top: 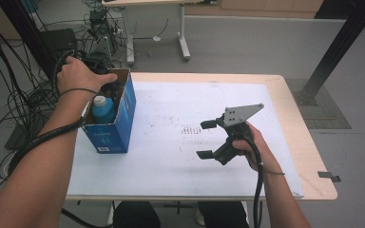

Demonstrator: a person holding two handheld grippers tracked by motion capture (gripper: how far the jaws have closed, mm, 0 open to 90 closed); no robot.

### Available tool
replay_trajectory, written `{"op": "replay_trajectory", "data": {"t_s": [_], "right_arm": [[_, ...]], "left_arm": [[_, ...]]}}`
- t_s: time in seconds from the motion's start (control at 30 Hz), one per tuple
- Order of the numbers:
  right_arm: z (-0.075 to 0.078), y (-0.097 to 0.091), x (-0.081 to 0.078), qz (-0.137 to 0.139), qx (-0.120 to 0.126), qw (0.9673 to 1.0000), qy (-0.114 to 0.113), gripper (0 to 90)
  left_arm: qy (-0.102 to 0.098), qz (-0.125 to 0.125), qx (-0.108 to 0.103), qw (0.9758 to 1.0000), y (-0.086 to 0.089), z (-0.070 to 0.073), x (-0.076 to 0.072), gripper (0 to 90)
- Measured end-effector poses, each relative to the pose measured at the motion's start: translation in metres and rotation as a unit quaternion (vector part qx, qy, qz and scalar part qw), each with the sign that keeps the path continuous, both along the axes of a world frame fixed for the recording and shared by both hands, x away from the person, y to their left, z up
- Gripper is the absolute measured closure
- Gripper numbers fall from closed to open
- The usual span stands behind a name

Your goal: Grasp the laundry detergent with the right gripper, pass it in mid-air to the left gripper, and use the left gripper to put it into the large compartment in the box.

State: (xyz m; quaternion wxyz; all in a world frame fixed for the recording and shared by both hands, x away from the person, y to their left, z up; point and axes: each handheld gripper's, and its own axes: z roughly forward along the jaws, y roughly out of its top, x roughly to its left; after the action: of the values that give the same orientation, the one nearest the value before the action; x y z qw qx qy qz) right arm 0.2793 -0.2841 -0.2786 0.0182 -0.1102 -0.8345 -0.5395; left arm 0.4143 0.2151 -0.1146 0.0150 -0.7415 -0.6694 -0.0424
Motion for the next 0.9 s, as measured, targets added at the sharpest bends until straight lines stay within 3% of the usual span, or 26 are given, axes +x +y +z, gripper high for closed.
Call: {"op": "replay_trajectory", "data": {"t_s": [0.17,0.3,0.37,0.63,0.9], "right_arm": [[0.000,-0.001,0.000,0.000,0.001,1.0000,0.000,3.4],[0.000,0.000,0.000,0.001,0.000,1.0000,0.000,3.4],[-0.001,0.000,0.000,0.001,0.001,1.0000,0.000,3.3],[0.000,-0.003,0.000,-0.002,-0.002,1.0000,0.001,3.4],[0.001,-0.004,-0.002,-0.004,-0.004,1.0000,0.000,3.4]], "left_arm": [[0.006,-0.012,-0.010,0.9999,-0.004,0.009,0.001,8.6],[0.013,-0.028,-0.003,0.9995,-0.012,0.014,0.002,4.0],[0.013,-0.029,-0.007,0.9995,-0.014,0.016,0.002,5.1],[0.012,-0.074,-0.023,0.9969,-0.036,0.020,0.000,4.8],[0.014,-0.099,-0.031,0.9945,-0.054,0.015,-0.001,4.9]]}}
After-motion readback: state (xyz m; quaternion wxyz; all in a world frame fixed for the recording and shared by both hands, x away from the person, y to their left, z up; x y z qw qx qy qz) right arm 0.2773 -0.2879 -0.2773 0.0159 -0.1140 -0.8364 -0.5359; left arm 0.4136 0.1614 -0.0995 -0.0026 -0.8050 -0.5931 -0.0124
